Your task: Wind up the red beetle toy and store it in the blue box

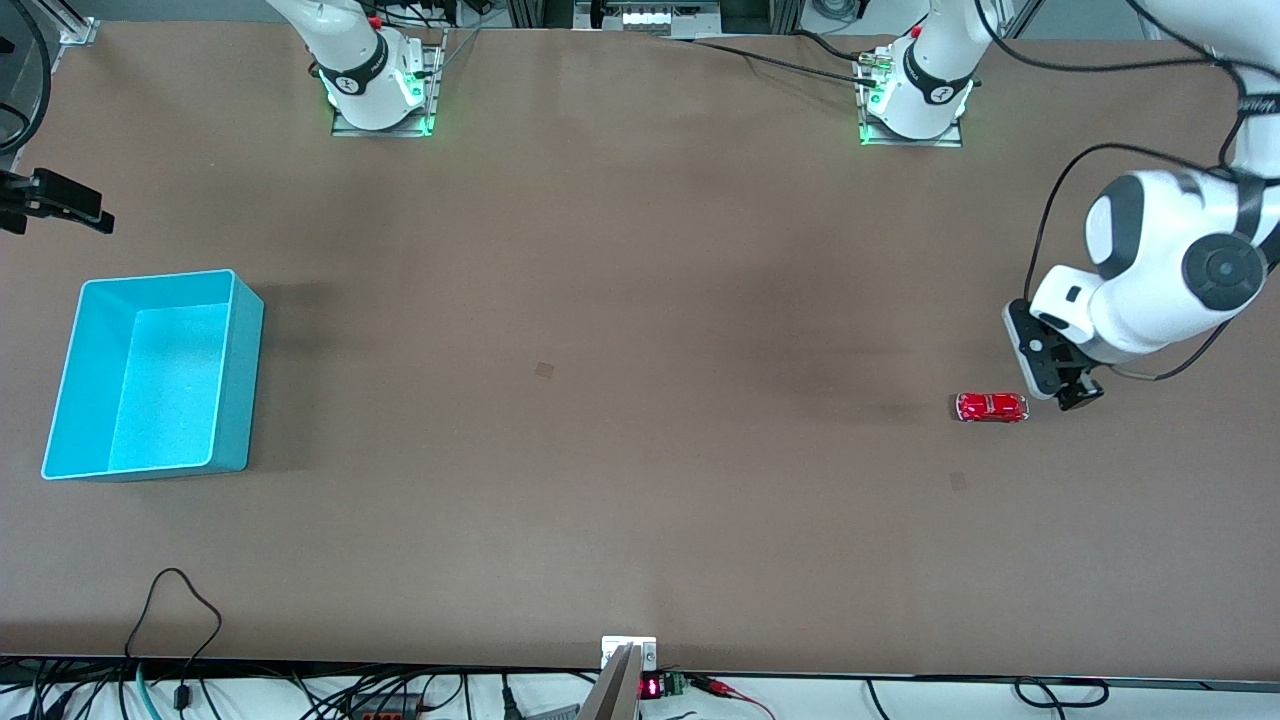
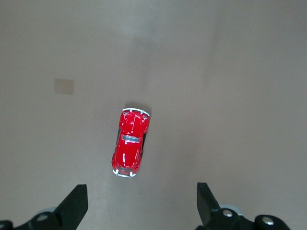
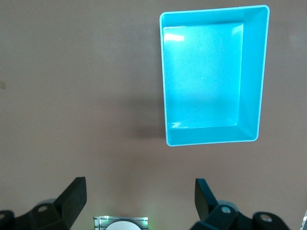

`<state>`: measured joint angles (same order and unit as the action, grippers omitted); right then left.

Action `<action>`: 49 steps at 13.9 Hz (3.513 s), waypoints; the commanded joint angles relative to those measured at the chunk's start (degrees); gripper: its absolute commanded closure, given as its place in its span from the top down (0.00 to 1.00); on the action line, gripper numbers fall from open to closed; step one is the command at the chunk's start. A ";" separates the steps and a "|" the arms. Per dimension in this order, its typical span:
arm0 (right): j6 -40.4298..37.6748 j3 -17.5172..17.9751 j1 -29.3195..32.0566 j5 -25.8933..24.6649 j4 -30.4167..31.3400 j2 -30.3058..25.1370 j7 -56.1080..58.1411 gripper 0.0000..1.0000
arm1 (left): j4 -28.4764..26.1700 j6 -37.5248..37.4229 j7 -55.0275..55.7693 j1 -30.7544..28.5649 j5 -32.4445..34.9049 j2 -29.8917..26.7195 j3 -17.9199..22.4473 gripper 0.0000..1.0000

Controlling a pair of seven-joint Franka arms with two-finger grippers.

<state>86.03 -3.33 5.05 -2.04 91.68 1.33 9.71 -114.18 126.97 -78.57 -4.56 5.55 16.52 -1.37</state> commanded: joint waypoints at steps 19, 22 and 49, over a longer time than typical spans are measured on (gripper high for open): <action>0.27 0.25 -0.30 1.07 -0.71 0.60 -1.19 1.00 | -1.31 19.63 -9.93 -2.56 0.95 13.45 -0.57 0.50; 0.27 0.25 -0.22 1.25 -0.71 0.69 -1.10 1.00 | -1.40 19.54 -9.93 -2.64 0.95 13.45 -0.57 0.24; 0.19 0.25 -0.48 1.86 -0.80 1.04 -1.10 1.00 | 3.08 17.62 -21.10 -13.81 -0.01 14.52 -1.09 1.00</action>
<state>86.52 -3.09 4.74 -0.97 91.66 2.07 9.28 -112.84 146.32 -98.92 -17.46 5.59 31.36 -1.52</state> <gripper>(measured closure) 0.000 0.339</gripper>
